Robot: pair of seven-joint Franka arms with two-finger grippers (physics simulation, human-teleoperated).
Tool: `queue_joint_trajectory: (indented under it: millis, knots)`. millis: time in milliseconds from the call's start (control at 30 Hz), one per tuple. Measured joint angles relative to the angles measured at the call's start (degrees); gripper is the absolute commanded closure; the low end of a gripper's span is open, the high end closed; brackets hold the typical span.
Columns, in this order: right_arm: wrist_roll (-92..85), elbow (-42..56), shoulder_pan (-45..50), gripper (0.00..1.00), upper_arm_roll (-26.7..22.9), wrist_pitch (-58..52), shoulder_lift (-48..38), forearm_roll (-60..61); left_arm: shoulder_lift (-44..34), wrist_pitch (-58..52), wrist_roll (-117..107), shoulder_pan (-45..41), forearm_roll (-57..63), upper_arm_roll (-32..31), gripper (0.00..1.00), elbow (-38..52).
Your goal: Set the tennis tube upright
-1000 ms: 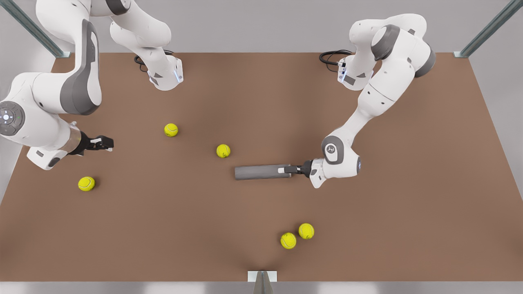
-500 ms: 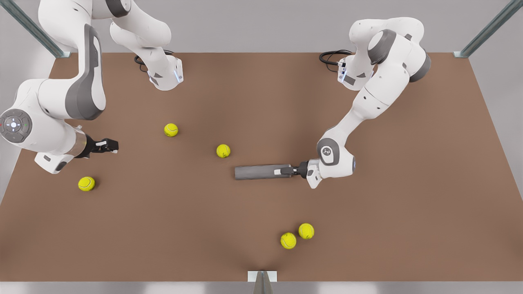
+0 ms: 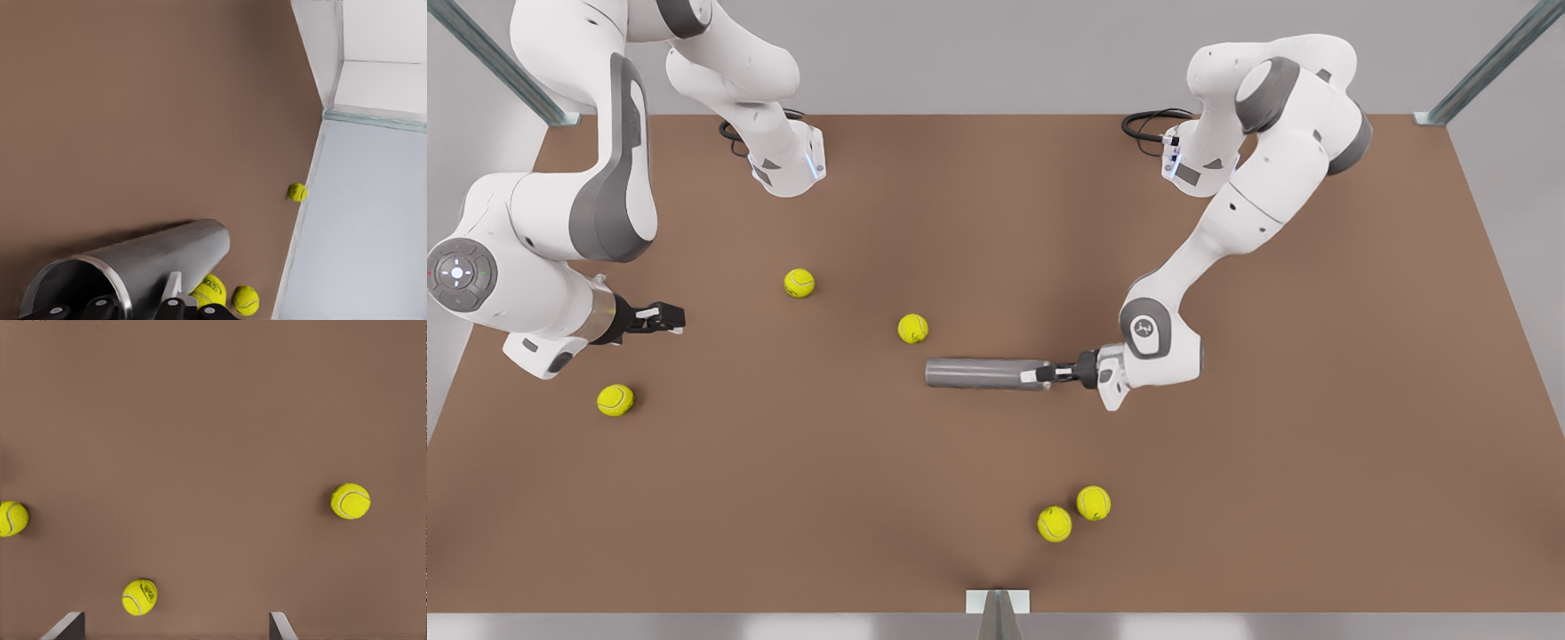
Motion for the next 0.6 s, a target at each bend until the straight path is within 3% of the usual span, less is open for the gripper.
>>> queue_joint_trajectory:
  millis: [67,300,600]
  knots:
    - [0.0,0.0,0.0,0.0,0.0,0.0,0.0,-0.1,-0.6,0.1,0.0,0.3,-0.2,-0.7,0.78,-0.1]
    - [0.0,0.0,-0.1,0.0,0.0,0.0,0.0,-0.1,-1.0,0.3,0.0,1.0,-1.5,-1.3,0.79,-0.5]
    - [0.4,0.0,0.0,0.0,0.0,0.1,0.7,-0.1,-6.9,0.3,-4.5,1.9,-0.7,-1.7,0.79,-3.4]
